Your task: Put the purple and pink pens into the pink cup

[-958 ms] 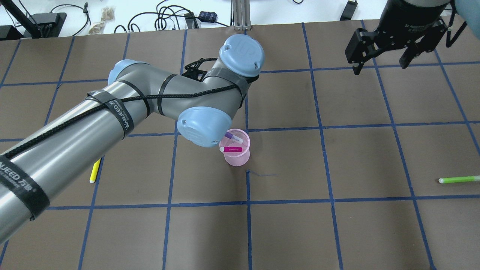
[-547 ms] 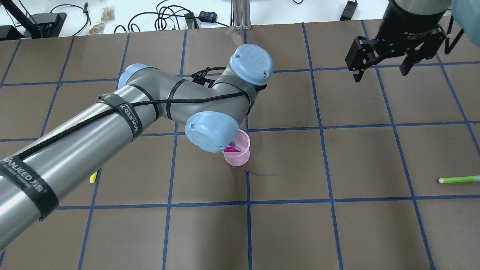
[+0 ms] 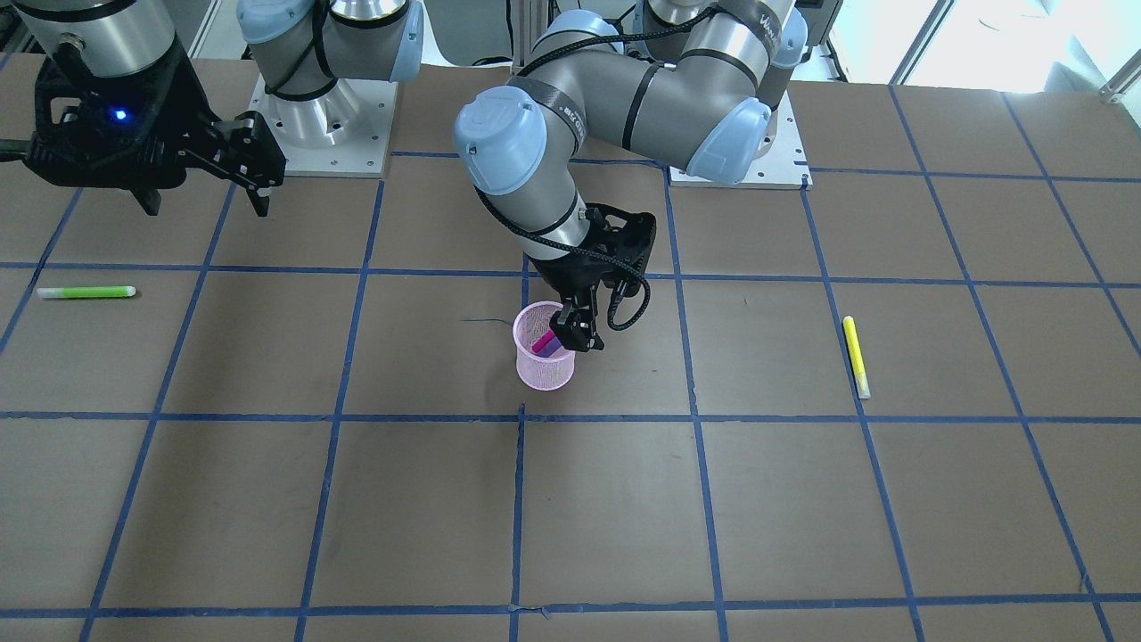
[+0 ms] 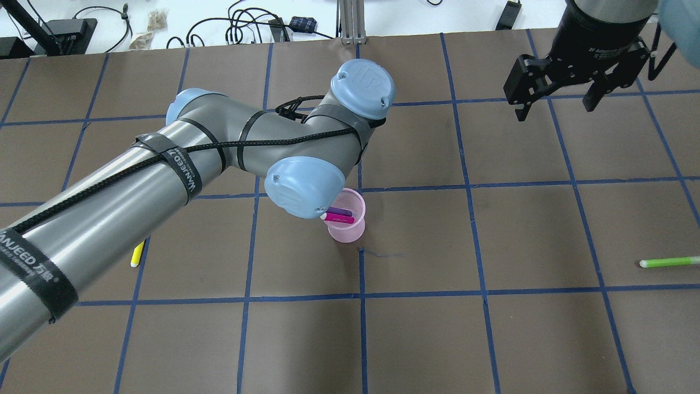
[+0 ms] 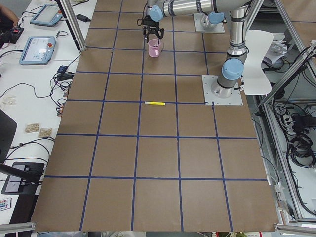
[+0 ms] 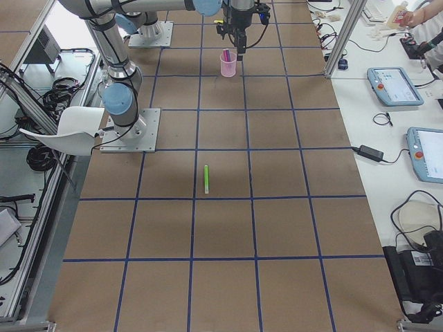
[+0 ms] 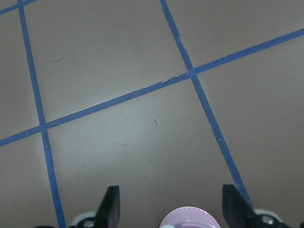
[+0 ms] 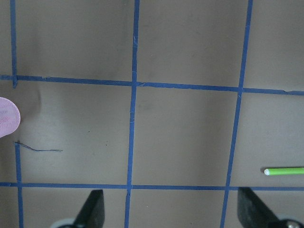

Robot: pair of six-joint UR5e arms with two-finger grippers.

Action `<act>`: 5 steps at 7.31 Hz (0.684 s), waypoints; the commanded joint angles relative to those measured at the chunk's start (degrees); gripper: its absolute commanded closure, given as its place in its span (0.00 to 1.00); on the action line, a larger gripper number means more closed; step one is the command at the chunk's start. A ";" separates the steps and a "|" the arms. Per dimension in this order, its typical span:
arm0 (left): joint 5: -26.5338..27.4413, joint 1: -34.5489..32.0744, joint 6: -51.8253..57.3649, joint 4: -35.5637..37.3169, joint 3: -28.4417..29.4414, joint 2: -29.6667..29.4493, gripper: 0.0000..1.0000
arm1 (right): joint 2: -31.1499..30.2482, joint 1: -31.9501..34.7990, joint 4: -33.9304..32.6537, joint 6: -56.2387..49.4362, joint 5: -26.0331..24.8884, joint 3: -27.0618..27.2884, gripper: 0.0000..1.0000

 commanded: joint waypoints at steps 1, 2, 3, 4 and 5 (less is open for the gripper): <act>-0.39 4.98 10.39 -2.02 1.01 2.85 0.00 | 0.09 0.00 0.03 0.00 0.00 0.00 0.00; -3.52 8.58 17.00 -7.17 3.11 5.39 0.00 | 0.09 0.00 0.03 0.00 0.00 0.00 0.00; -6.51 13.40 25.76 -13.31 6.43 7.93 0.00 | 0.09 0.00 0.03 0.00 0.00 0.09 0.00; -6.63 17.89 37.95 -16.42 8.21 10.40 0.00 | 0.00 0.09 0.11 0.00 0.00 0.09 0.00; -6.63 21.15 48.60 -17.23 7.96 12.77 0.00 | -0.17 0.09 0.11 0.00 0.09 0.09 0.00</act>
